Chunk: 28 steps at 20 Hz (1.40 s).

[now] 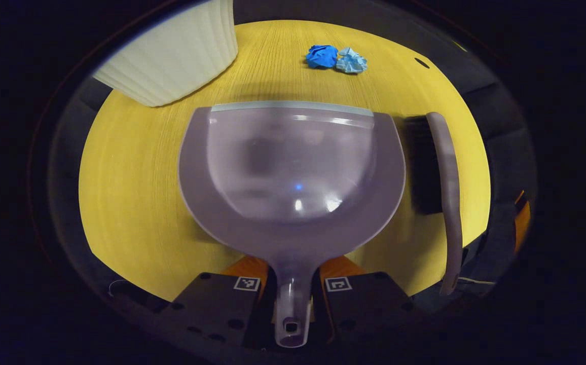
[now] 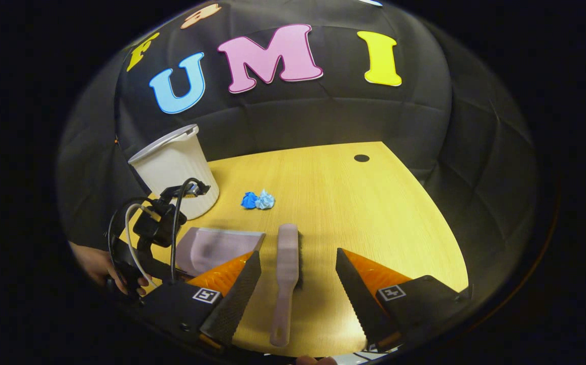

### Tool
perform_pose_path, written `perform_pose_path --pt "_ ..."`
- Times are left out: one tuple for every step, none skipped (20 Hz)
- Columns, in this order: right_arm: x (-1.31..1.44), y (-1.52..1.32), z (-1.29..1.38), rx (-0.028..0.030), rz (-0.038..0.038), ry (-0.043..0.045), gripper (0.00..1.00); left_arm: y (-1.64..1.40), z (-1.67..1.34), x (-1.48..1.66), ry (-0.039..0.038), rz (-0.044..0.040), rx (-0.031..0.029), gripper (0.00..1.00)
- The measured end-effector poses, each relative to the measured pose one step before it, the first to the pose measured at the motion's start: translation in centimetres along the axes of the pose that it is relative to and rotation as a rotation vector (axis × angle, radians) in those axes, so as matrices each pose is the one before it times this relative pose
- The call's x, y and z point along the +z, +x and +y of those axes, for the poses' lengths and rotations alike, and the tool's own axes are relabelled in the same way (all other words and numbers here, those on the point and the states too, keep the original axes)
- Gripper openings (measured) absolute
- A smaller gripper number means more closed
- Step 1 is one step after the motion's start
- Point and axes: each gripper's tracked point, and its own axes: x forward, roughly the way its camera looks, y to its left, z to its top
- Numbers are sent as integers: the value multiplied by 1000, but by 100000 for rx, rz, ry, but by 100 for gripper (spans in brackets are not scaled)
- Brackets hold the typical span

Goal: Pick up the small broom and dustpan from the desktop, sweep the trash into the dustpan with the broom, and then empty the trash into the garbage bin.

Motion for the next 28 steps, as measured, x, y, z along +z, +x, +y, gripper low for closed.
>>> perform_pose_path --pt "-351 -83 569 173 2741 1818 96 -17 179 -104 993 231 -558 31" --pt "-414 -101 673 126 2762 967 96 -84 82 -15 1490 175 -1523 31" --pt "-322 46 445 -507 2653 -1250 96 8 127 19 1464 67 -878 31" --pt "-389 82 212 -1665 3427 -3571 96 43 220 176 1828 -451 -668 31" --pt "-550 -13 9 -1637 4159 -4544 96 46 254 -64 1662 -519 -475 29" --pt "-901 164 239 -410 5171 -4204 96 -32 296 -107 1357 -626 -573 29" --pt "-586 534 477 1317 4712 -2929 96 -84 201 -75 1053 -1200 -1121 29" --pt "-904 1354 702 1821 5301 -1769 97 -22 103 51 619 -1359 -1106 30" --pt "-897 1325 342 345 5012 906 90 54 226 -154 504 -1300 -1216 28" --pt "-1072 870 202 -725 6362 2186 97 -43 199 -193 398 -881 -1031 28" --pt "-1271 794 -254 -1274 7543 2410 98 -30 143 -224 181 -838 -1092 28" --pt "-687 399 -405 -2100 5964 1400 98 -37 111 -174 312 -701 -1083 28" --pt "-252 662 -381 -1822 3178 1292 98 -185 177 -267 29 -853 -865 28" --pt "-209 720 -352 -2435 3184 504 99 -18 24 -1 -177 -951 -1008 28" --pt "-64 503 -230 -1286 1996 293 98 10 4 -109 -382 -722 -892 28" --pt "18 623 -131 -991 2296 -384 98 26 -9 -79 -300 -605 -1085 28" --pt "-59 712 -393 -1726 3040 -1248 98 1 -30 -109 -406 -447 -1016 29" --pt "-391 641 -167 -519 3780 -791 92 -1 -38 -30 -383 -11 -1004 28" --pt "-407 458 -245 -611 3669 233 99 -1 -52 1 -421 -229 -924 28" --pt "-422 385 -54 -685 2935 1793 99 -31 -55 16 -412 -55 -834 28" --pt "-294 442 11 403 2576 1420 99 23 -69 10 -373 -2 -658 28" --pt "-59 398 426 2573 1412 2571 98 23 -27 -1 -121 -122 -383 28" --pt "287 -413 34 -132 -174 1463 88 5 -10 29 -119 -166 -238 28" --pt "307 112 -81 504 -35 553 80 16 1 -21 -347 -201 -295 28" --pt "20 9 -149 224 797 -162 66 9 -53 75 -452 81 -268 28" --pt "612 -180 -200 82 153 -793 63 -60 -2 -46 -407 220 -242 28" --pt "464 -83 -266 119 -497 -222 49 -44 -17 15 -202 72 -214 28" --pt "96 388 -216 433 881 -758 29 -79 66 -132 337 198 61 28"
